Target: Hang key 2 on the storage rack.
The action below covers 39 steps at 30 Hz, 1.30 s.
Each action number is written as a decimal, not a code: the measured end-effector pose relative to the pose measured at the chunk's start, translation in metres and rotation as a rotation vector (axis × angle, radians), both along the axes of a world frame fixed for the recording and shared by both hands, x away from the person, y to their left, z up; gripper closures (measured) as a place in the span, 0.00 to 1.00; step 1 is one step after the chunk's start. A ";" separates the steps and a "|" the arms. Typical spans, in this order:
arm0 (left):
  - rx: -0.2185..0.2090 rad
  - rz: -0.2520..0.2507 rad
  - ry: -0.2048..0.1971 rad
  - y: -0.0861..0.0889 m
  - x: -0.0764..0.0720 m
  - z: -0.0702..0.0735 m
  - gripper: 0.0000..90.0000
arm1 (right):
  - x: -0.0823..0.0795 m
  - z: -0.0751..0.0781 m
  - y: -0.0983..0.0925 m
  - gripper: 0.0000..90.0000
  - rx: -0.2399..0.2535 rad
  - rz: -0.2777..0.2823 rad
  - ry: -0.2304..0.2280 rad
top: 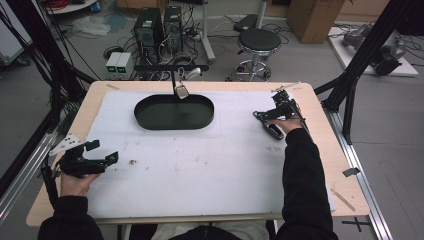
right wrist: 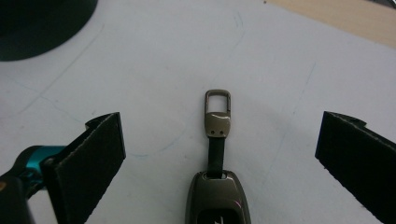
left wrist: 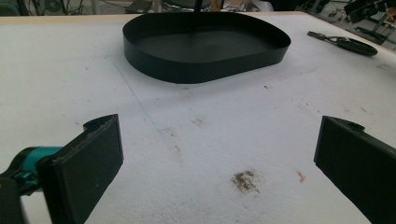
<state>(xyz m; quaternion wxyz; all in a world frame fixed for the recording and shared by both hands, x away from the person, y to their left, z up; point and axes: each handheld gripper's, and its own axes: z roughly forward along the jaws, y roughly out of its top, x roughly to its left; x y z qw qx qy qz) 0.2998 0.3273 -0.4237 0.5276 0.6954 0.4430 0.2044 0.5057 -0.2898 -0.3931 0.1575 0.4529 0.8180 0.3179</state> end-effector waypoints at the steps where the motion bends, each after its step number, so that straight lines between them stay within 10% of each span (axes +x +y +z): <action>1: 0.000 0.000 0.001 0.000 0.000 0.000 0.02 | 0.002 -0.004 0.002 0.01 -0.013 0.002 0.009; 10: 0.004 0.000 0.001 0.000 0.000 0.000 0.02 | 0.011 -0.021 0.007 0.09 -0.098 -0.007 0.051; 27: 0.003 0.000 0.003 0.000 0.001 -0.001 0.02 | 0.012 -0.030 0.017 0.88 -0.141 -0.020 0.148; 39: 0.002 0.002 0.004 0.000 0.001 -0.001 0.02 | 0.010 -0.026 0.015 0.95 -0.097 -0.070 0.177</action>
